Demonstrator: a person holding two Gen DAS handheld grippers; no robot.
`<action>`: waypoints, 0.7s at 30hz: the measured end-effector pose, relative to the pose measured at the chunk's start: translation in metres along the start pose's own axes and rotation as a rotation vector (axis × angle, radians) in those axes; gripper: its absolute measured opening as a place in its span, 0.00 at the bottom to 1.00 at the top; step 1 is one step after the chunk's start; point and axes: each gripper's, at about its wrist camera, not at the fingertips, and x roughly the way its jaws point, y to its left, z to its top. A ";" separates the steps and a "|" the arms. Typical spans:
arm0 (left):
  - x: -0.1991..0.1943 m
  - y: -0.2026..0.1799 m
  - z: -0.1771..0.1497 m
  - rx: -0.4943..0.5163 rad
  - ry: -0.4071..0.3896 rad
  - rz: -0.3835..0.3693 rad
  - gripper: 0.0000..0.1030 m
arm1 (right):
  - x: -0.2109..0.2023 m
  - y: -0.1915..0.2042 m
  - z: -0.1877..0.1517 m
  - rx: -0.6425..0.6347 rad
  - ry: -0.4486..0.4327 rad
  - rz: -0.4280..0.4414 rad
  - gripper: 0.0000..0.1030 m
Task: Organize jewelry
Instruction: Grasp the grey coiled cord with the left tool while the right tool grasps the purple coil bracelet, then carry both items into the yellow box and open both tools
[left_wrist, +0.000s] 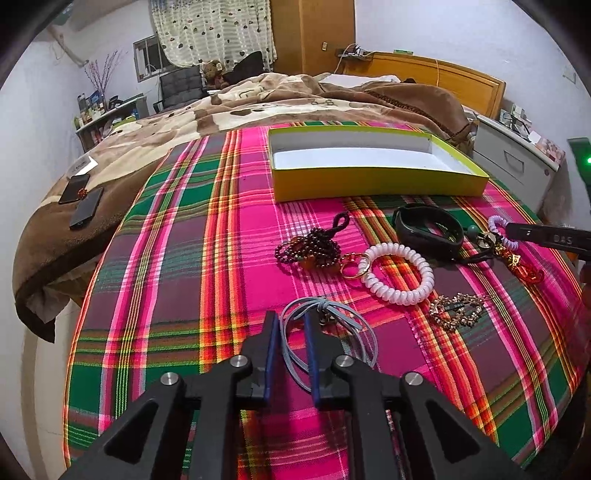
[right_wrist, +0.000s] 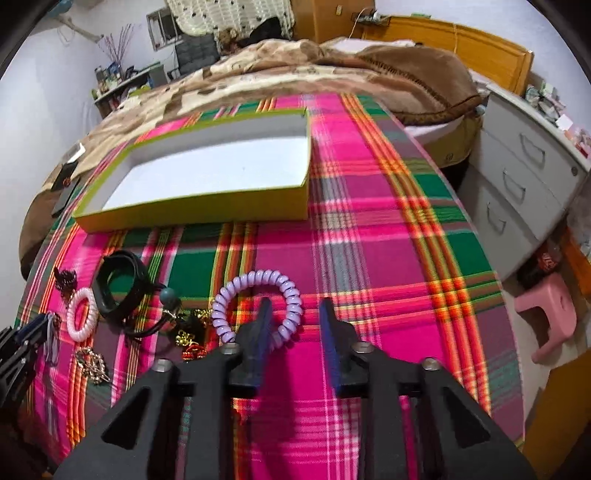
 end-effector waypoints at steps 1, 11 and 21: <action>0.000 -0.001 0.000 0.004 0.000 -0.002 0.09 | 0.001 0.001 0.001 -0.010 0.001 -0.009 0.15; -0.008 0.004 0.003 -0.019 -0.015 -0.082 0.02 | -0.015 0.002 -0.002 -0.012 -0.053 -0.007 0.09; -0.030 -0.004 0.041 0.003 -0.094 -0.165 0.02 | -0.046 0.009 0.020 -0.009 -0.142 0.046 0.09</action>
